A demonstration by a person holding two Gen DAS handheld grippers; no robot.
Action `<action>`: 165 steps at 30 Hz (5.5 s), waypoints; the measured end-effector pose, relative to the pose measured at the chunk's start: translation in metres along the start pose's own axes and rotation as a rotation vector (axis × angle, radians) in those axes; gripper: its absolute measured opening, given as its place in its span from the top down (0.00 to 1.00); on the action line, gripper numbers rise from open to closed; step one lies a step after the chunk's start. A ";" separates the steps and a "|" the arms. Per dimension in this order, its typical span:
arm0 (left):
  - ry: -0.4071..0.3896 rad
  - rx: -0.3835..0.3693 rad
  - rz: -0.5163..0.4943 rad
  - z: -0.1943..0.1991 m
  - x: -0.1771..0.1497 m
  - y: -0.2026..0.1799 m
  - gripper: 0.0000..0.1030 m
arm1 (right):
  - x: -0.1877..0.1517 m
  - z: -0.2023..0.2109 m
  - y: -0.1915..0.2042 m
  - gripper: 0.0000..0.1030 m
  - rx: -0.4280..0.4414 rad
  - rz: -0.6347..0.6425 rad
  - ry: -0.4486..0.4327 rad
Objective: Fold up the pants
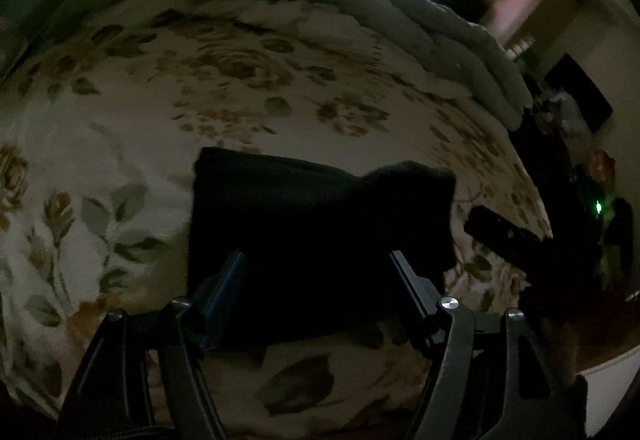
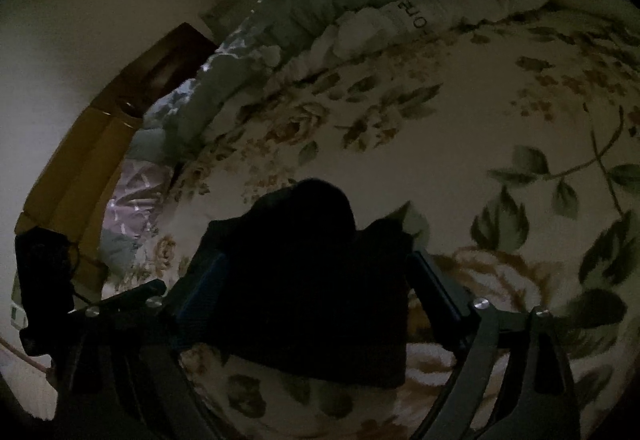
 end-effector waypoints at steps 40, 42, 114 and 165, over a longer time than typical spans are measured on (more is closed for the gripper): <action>0.136 -0.020 0.219 -0.062 0.015 0.090 0.21 | -0.030 -0.062 -0.019 0.33 -0.097 -0.139 0.216; 0.143 -0.019 0.217 -0.065 0.015 0.089 0.21 | -0.033 -0.059 -0.022 0.40 -0.081 -0.135 0.205; -0.081 0.265 0.133 0.005 0.061 0.168 0.68 | 0.032 -0.152 0.136 0.55 0.060 0.246 0.136; -0.158 0.428 0.036 0.048 -0.002 0.132 0.23 | -0.021 -0.087 0.152 0.06 0.045 0.509 -0.040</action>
Point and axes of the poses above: each gripper's, at about its wrist camera, not at the fingertips, and z roughly against the way its jaws point, y to its left, x to its top, the point moved 1 cm from there along -z, roughly the way its jaws point, and after that the axes turned 11 degrees about -x, right-handed, at the moved point
